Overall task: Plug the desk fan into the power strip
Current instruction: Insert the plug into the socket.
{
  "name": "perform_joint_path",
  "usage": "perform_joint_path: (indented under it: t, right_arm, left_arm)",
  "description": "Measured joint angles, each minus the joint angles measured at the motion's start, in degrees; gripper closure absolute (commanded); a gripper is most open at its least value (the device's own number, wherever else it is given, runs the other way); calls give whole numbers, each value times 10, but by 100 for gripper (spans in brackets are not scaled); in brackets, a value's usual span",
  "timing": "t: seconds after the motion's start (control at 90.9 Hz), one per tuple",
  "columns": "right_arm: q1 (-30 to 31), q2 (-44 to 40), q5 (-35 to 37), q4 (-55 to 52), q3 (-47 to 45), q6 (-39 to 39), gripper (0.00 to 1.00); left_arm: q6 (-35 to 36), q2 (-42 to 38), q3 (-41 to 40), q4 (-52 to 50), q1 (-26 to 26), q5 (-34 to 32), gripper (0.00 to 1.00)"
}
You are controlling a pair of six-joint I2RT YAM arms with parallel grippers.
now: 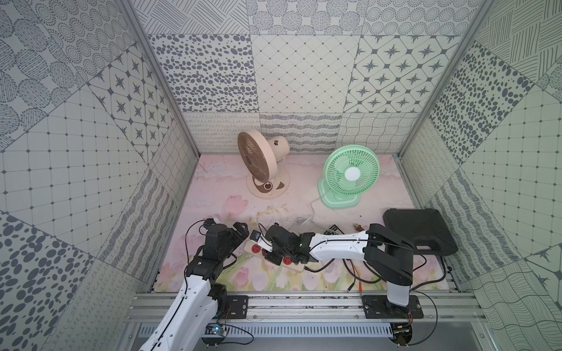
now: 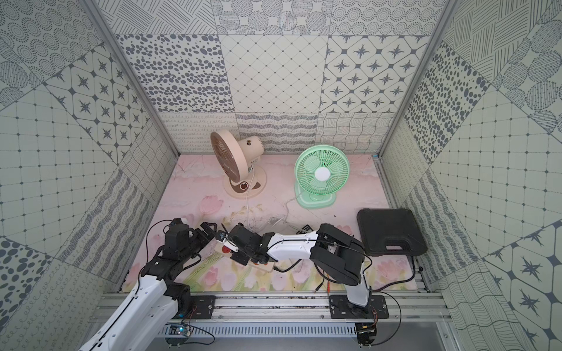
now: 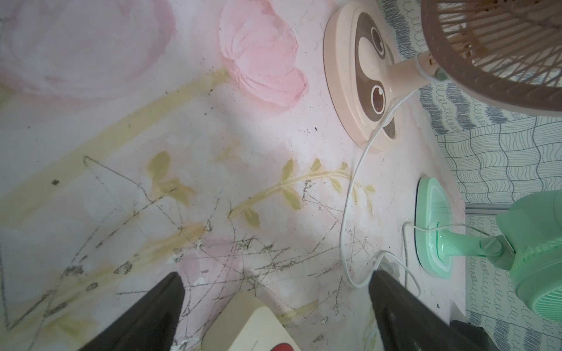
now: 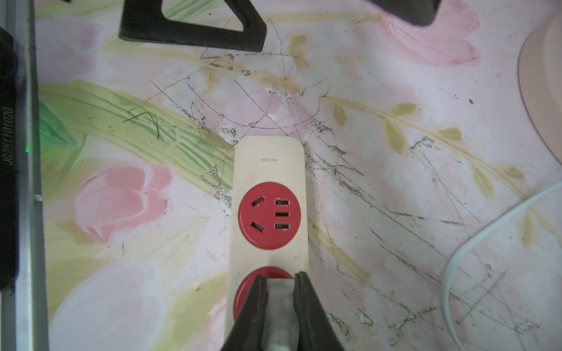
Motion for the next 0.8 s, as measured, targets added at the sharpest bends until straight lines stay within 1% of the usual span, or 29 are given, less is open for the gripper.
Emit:
perform_joint_path:
  t: [0.165,0.231,0.275,0.319,0.363,0.451,0.528,0.627,0.649,0.682,0.803]
  right_arm:
    - [1,4,3,1,0,3,100]
    - [1,-1,4,0,1,4,90]
    - [1,-3,4,-1,1,5,85]
    - [1,-4,4,0,1,7,74]
    - [1,-7,3,-4,2,10,68]
    - [1,-15,3,-38,1,18,62]
    - [0,-28,-6,-79,0,30,54]
    - [2,-43,-16,-129,2,38,49]
    - [2,-46,-18,-137,2,42,45]
    - [2,-50,-21,-149,2,47,42]
    - [1,-64,-43,-189,2,57,42]
  left_arm:
    - [0,-2,0,0,0,0,1]
    - [0,-2,0,0,0,0,1]
    - [0,-2,0,0,0,0,0]
    - [0,-2,0,0,0,0,1]
    - [0,-2,0,0,0,0,1]
    - [0,-2,0,0,0,0,1]
    - [0,-2,0,0,0,1,0]
    - [0,-4,0,0,0,3,1]
    - [0,-4,0,0,0,3,0]
    - [0,-5,0,0,0,4,1]
    - [0,-7,0,0,0,7,0]
